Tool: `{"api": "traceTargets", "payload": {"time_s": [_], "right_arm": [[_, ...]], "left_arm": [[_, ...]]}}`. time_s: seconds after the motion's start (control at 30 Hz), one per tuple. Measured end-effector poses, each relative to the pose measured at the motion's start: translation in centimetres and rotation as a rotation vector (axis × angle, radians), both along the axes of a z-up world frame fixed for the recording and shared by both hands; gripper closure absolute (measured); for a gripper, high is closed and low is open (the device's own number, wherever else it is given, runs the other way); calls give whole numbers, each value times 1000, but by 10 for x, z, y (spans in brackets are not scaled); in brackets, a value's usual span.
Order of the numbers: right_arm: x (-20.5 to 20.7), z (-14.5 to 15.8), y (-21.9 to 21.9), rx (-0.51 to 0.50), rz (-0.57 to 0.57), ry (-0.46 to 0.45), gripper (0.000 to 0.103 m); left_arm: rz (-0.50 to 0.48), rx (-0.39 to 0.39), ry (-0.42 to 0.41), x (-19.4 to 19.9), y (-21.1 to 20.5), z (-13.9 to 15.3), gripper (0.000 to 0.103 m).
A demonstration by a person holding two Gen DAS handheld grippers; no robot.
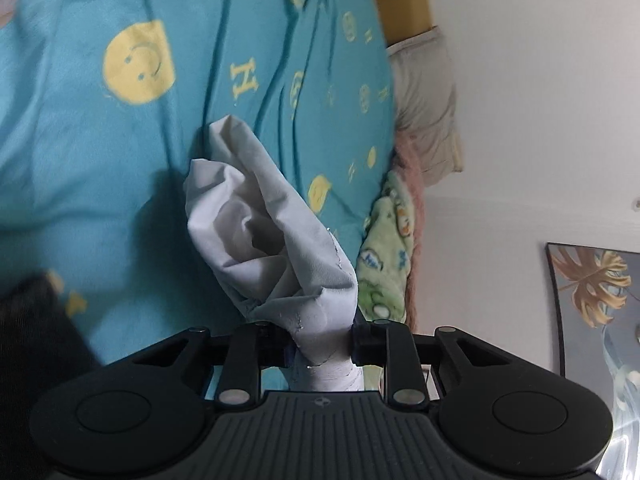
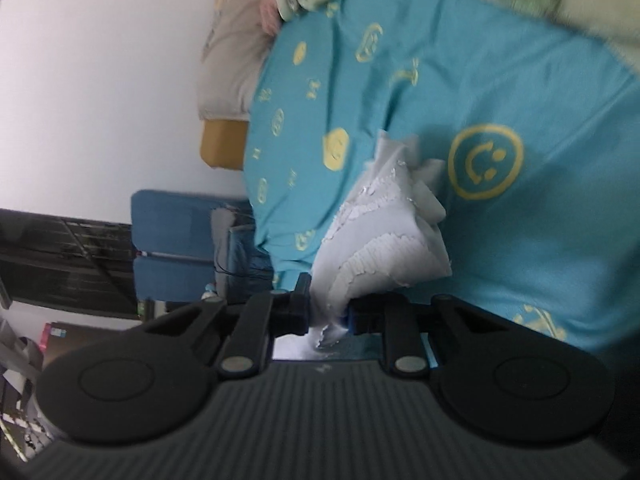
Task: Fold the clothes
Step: 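Carry the folded T-shirt with both grippers toward the green blanket by the wall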
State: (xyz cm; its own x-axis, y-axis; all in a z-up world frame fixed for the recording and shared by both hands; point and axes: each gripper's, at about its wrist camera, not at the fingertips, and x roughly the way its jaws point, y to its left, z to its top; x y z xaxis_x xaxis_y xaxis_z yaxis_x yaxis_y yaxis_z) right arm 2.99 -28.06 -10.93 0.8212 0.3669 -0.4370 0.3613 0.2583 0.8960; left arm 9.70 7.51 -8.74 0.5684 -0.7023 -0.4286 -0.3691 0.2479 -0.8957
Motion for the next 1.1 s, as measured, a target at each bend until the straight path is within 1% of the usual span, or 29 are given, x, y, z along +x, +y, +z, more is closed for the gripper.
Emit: {"api": "traceTargets", "payload": {"time_s": [0.07, 0.1, 0.13, 0.2, 0.33, 0.4, 0.5, 0.6, 0.7, 0.77, 0.83, 0.9, 0.97, 1.07, 1.1], "right_arm": [[-19, 20, -6, -23, -18, -9, 83], [-27, 29, -10, -37, -27, -15, 83], [-35, 37, -16, -50, -37, -22, 83], [-51, 48, -29, -68, -59, -40, 83], [-71, 57, -70, -79, -105, -61, 83], [-73, 62, -94, -94, -132, -65, 83], [-63, 75, -136, -136, -192, -83, 83], [-38, 96, -186, -177, -252, -110, 83], [-8, 126, -240, -220, -303, -149, 83], [5, 150, -272, -282, -338, -197, 83], [14, 168, -299, -356, -368, -255, 83], [19, 177, -322, -436, -386, -304, 83], [18, 173, -340, -504, -398, -312, 83], [8, 136, -357, -547, -401, -228, 83], [1, 121, -359, -555, -397, -181, 83]], "left_arm": [[-22, 25, -15, -7, -12, 25, 78], [-35, 38, -28, -16, -18, 36, 78], [-48, 50, -42, -26, -23, 47, 78], [-83, 70, -69, -35, -40, 66, 78], [-166, 122, -110, -34, -92, 94, 78], [-205, 140, -148, -20, -130, 107, 78], [-264, 165, -208, 3, -189, 127, 78], [-322, 190, -268, 26, -247, 146, 78], [-365, 162, -348, 63, -315, 175, 78], [-392, 142, -413, 87, -360, 193, 78], [-404, 145, -481, 103, -401, 205, 78], [-421, 152, -529, 119, -442, 201, 78], [-451, 163, -569, 126, -474, 190, 77], [-578, 269, -591, 122, -510, 146, 76], [-647, 333, -608, 118, -518, 129, 77]]}}
